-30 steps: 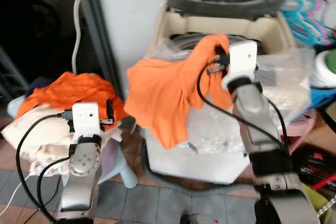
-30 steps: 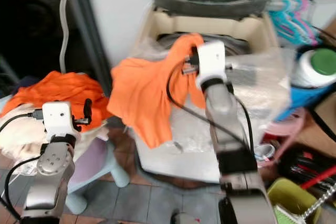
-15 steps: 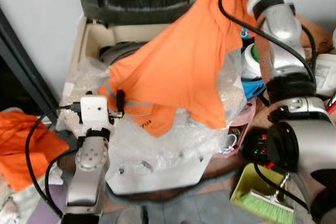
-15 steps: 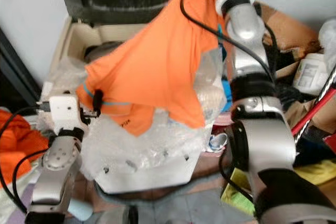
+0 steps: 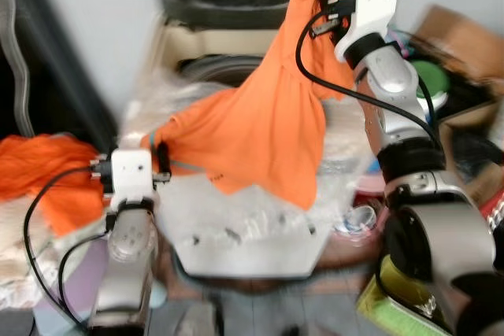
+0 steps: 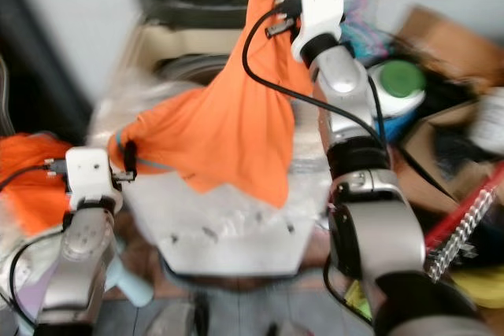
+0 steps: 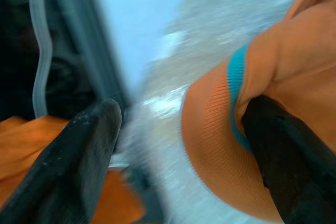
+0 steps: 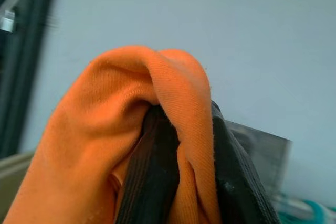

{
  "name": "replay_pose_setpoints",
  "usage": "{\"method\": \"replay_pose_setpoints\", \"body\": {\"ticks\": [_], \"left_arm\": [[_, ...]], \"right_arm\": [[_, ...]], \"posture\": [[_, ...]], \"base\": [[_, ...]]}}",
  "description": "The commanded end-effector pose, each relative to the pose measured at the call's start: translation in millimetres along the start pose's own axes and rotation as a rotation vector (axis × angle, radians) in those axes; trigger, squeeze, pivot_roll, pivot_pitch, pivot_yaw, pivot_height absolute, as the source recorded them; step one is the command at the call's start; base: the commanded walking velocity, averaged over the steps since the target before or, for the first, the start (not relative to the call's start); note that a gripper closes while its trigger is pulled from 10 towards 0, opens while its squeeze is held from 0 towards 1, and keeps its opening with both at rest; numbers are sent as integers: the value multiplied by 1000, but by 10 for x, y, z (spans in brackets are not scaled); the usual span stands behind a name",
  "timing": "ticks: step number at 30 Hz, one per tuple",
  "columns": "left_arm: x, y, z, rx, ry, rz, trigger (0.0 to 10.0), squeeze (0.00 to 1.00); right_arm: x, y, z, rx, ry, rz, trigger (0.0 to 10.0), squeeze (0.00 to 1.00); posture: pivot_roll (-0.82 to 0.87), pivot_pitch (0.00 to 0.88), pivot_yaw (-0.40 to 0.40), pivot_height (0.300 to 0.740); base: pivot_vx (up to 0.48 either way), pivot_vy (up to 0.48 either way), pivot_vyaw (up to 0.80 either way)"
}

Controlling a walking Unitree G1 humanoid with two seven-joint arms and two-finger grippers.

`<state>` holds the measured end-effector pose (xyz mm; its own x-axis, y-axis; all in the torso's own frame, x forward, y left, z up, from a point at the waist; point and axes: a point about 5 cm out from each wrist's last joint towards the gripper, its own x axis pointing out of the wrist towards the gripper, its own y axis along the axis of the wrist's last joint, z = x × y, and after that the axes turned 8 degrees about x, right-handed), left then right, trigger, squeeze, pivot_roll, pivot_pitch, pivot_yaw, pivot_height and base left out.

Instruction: Clothes washing

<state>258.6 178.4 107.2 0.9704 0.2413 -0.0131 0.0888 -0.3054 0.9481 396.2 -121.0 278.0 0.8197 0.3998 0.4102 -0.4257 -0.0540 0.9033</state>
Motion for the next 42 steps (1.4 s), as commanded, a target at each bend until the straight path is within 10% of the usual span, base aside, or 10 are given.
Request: {"method": "replay_pose_setpoints", "body": {"ticks": [1,16,21,28,33,42], "left_arm": [[31,24,-39,6,18,0,10000,0],[-73,241,-54,15,-25,129,10000,0],[-107,84,-61,-52,-17,23,10000,0],[-76,71,-41,-64,-30,25,10000,0],[-75,88,7,-76,-39,27,10000,0],[-66,82,13,-90,-56,28,10000,0]], "right_arm": [[28,152,21,-9,16,65,10000,0],[117,143,113,-19,-60,11,10000,0],[125,92,68,-68,-44,-10,10000,0],[340,484,435,-59,-225,-65,10000,0],[419,581,380,-46,-196,-44,10000,0],[402,1396,642,-406,-371,286,10000,0]], "posture": [[10,0,10,740],[28,0,-5,740],[28,0,-2,740],[15,0,-9,740],[22,0,-14,740],[18,0,-9,740]], "base": [[0,0,800],[0,0,495],[0,0,0],[75,0,0],[267,0,0],[55,0,0]]}}
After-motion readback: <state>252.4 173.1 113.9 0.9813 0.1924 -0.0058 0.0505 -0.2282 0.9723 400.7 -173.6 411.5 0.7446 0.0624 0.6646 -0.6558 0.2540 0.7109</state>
